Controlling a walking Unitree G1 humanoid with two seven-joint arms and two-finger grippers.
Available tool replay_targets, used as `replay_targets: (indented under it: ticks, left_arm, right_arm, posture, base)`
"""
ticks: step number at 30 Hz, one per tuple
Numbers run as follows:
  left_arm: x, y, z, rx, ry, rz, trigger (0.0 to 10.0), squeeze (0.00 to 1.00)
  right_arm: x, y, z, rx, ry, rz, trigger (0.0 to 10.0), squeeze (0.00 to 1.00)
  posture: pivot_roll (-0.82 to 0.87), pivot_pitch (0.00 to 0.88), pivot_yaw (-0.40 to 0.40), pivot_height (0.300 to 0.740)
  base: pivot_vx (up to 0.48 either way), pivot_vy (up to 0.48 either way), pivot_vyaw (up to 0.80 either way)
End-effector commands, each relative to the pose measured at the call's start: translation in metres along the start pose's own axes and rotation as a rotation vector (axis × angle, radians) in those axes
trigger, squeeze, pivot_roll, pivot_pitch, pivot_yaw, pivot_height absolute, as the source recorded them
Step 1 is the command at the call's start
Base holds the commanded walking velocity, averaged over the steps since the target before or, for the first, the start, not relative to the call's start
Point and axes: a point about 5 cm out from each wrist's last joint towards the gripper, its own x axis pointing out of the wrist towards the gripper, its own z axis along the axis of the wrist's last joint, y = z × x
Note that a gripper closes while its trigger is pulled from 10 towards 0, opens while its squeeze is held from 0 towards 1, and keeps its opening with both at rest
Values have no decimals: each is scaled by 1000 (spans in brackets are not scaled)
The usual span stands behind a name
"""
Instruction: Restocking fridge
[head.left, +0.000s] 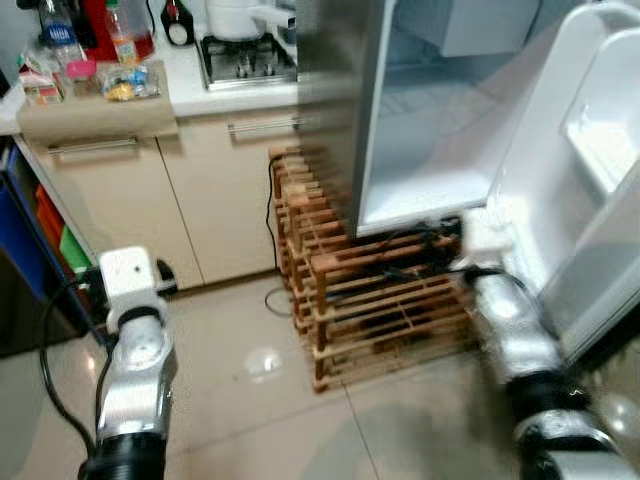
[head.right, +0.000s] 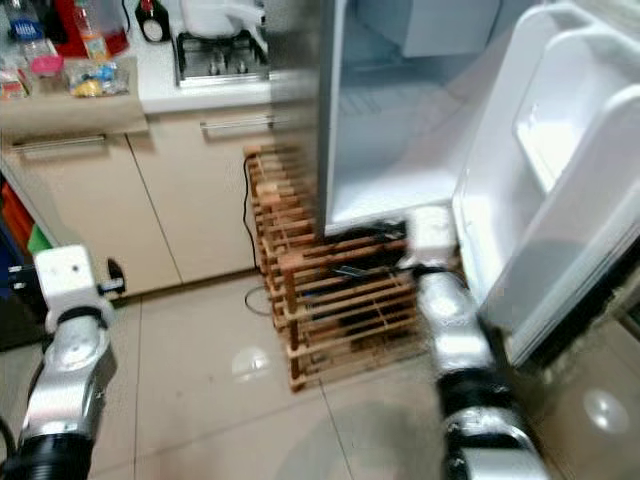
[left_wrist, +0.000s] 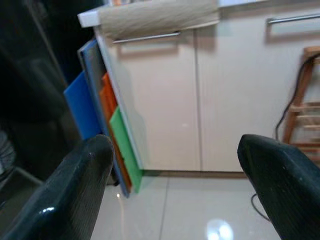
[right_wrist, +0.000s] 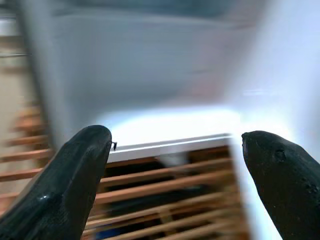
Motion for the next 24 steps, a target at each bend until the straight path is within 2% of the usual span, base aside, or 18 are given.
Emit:
replay_targets:
  ticks: [1,5,6,7,8,11,12,15,18,19,22,23,24]
  left_arm:
    - [3,6,0,1,1,32,10000,0]
    - [6,7,2,-3,-4,41,10000,0]
    - [6,6,3,-4,-7,39,10000,0]
    - [6,6,3,-4,-7,39,10000,0]
    - [7,6,3,-5,-9,39,10000,0]
    - [7,5,4,-4,-11,36,10000,0]
    - [8,4,4,-5,-11,34,10000,0]
    - [8,4,3,-4,-9,33,10000,0]
    - [9,5,2,-2,-7,34,10000,0]
    - [9,5,1,-1,-6,35,10000,0]
    - [10,5,1,-4,-1,31,10000,0]
    - [10,5,1,-4,-1,31,10000,0]
    - [10,0,1,-5,-5,4,10000,0]
  right_arm:
    - [2,9,2,9,-15,22,10000,0]
    - [4,-16,5,4,-14,-52,10000,0]
    - [4,-27,6,-13,-9,-85,10000,0]
    - [4,-27,6,-13,-9,-85,10000,0]
    - [3,-36,6,-38,-4,-109,10000,0]
    - [2,-49,7,-74,3,-156,10000,0]
    - [1,-62,7,-97,14,-214,10000,0]
    - [0,-73,9,-100,13,-261,10000,0]
    - [1,-73,14,-89,-18,-258,10000,0]
    - [2,-67,19,-53,-55,-232,10000,0]
    - [5,-51,24,-23,-101,-170,10000,0]
    - [5,-51,24,-23,-101,-170,10000,0]
    - [5,-32,23,19,-116,-88,10000,0]
  posture:
    - [-39,0,20,740]
    - [-44,0,22,740]
    - [-49,0,24,740]
    - [-49,0,24,740]
    - [-53,0,25,740]
    - [-54,0,27,740]
    - [-55,0,27,740]
    - [-56,0,31,740]
    - [-56,0,33,740]
    - [-55,0,33,740]
    - [-55,0,31,740]
    - [-55,0,31,740]
    - [-55,0,31,740]
  base:
    - [0,0,0]
    - [0,0,0]
    - [0,0,0]
    - [0,0,0]
    - [0,0,0]
    - [0,0,0]
    - [0,0,0]
    - [0,0,0]
    - [0,0,0]
    - [0,0,0]
    - [0,0,0]
    - [0,0,0]
    - [0,0,0]
